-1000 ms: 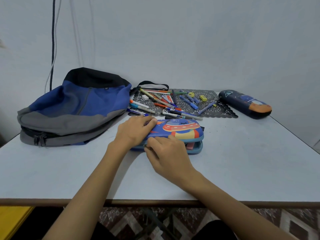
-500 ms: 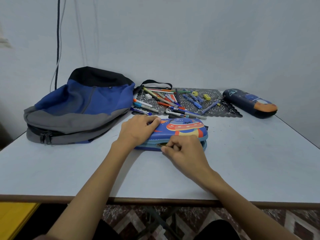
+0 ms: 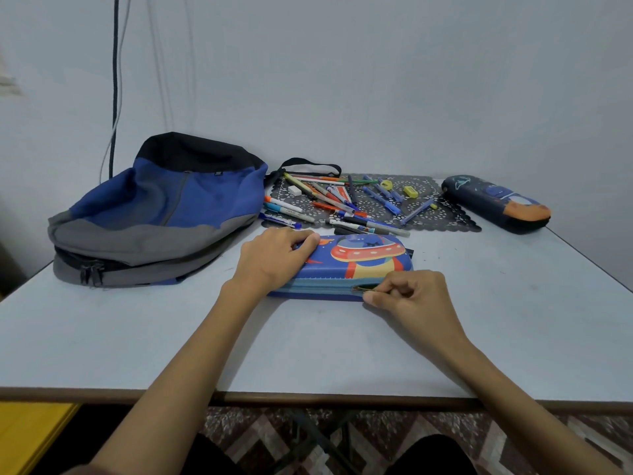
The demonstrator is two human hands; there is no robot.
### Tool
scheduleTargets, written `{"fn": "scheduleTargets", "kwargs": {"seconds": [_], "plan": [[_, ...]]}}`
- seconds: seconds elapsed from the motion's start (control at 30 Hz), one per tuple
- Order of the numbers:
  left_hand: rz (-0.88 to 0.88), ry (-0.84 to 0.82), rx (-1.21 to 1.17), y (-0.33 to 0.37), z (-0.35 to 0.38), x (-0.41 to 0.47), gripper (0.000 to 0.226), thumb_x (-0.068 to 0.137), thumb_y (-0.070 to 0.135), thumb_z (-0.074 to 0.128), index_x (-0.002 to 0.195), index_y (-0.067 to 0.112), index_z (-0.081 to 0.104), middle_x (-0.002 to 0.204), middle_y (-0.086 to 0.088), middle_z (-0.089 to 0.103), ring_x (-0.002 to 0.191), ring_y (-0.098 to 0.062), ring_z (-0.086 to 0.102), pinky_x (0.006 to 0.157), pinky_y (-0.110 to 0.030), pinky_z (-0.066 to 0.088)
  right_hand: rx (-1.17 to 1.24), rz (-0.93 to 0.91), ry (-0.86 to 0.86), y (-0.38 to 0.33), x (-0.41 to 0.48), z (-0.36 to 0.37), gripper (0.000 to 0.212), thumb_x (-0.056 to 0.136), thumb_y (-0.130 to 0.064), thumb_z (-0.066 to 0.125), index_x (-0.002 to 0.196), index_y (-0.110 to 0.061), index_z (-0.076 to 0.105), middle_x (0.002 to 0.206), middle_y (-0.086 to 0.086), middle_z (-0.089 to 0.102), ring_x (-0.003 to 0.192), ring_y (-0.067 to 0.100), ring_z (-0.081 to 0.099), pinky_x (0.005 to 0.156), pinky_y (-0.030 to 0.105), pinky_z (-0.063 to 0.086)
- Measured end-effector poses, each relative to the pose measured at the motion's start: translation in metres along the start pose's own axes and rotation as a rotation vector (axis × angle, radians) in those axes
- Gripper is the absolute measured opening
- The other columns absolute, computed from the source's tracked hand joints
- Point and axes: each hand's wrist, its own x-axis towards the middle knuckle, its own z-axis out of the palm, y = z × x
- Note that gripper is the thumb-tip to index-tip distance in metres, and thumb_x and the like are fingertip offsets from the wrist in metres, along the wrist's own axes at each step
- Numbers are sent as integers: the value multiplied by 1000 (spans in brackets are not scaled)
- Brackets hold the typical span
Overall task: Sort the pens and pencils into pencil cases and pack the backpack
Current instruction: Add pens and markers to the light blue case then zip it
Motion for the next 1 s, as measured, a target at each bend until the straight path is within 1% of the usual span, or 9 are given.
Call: {"fn": "scheduleTargets", "kwargs": {"seconds": [0.07, 0.13, 0.2, 0.3, 0.43, 0.6, 0.73, 0.93, 1.0], "plan": [[-1, 2, 9, 1, -1, -1, 44, 98, 59, 27, 126, 46, 58, 115, 3, 65, 104, -20, 56, 71, -32, 37, 38, 38, 8, 3, -1, -10, 23, 75, 0, 78, 56, -5, 67, 45, 2, 37, 49, 11, 36, 54, 24, 53], [3, 4, 12, 2, -2, -2, 43, 98, 58, 27, 125, 46, 58, 115, 3, 65, 104, -20, 56, 70, -31, 35, 40, 58, 5, 6, -1, -18, 23, 74, -1, 78, 55, -8, 68, 47, 5, 37, 54, 17, 37, 66, 39, 61], [7, 6, 12, 3, -3, -3, 43, 99, 58, 27, 125, 45, 59, 114, 3, 65, 104, -19, 55, 69, -31, 35, 9, 62, 5, 9, 0, -26, 24, 74, -2, 79, 55, -10, 68, 47, 3, 38, 54, 16, 36, 65, 40, 60], [13, 2, 15, 3, -3, -2, 44, 99, 58, 27, 126, 44, 59, 114, 2, 65, 103, -19, 56, 69, -31, 35, -48, 54, 12, 11, 0, -44, 22, 74, -4, 79, 56, -9, 68, 45, 2, 40, 49, 10, 32, 48, 19, 35], [27, 0, 5, 1, -2, -2, 44, 99, 57, 27, 125, 42, 60, 112, 2, 66, 99, -18, 55, 69, -31, 37, -56, 105, 63, 23, 4, -61, 23, 73, -4, 79, 55, -11, 66, 53, 9, 55, 50, 12, 42, 48, 25, 33], [62, -7, -24, 0, -2, -1, 45, 100, 53, 29, 126, 36, 61, 112, -1, 67, 98, -19, 56, 73, -32, 43, 18, 239, 83, 28, 22, -62, 19, 77, 1, 75, 61, -1, 63, 54, 19, 49, 48, 24, 46, 45, 26, 30], [87, 0, -39, -1, -2, -2, 44, 101, 51, 30, 126, 34, 62, 109, -2, 68, 97, -19, 57, 74, -32, 44, -67, 241, 72, 32, 34, -63, 22, 79, -5, 74, 61, -5, 62, 65, 30, 55, 43, 29, 50, 47, 32, 36], [89, -1, -40, -2, -1, 0, 43, 101, 50, 31, 126, 34, 62, 108, -2, 69, 96, -20, 57, 71, -32, 43, -277, 161, 68, 35, 57, -60, 21, 82, -11, 74, 65, -5, 63, 72, 18, 64, 41, 26, 56, 46, 33, 48], [91, -10, -36, -1, -2, -1, 44, 101, 50, 31, 128, 34, 61, 110, -2, 68, 96, -19, 57, 70, -31, 40, -367, 124, 97, 38, 67, -58, 23, 82, -16, 75, 63, -10, 63, 71, 10, 65, 49, 25, 57, 55, 39, 53]]}}
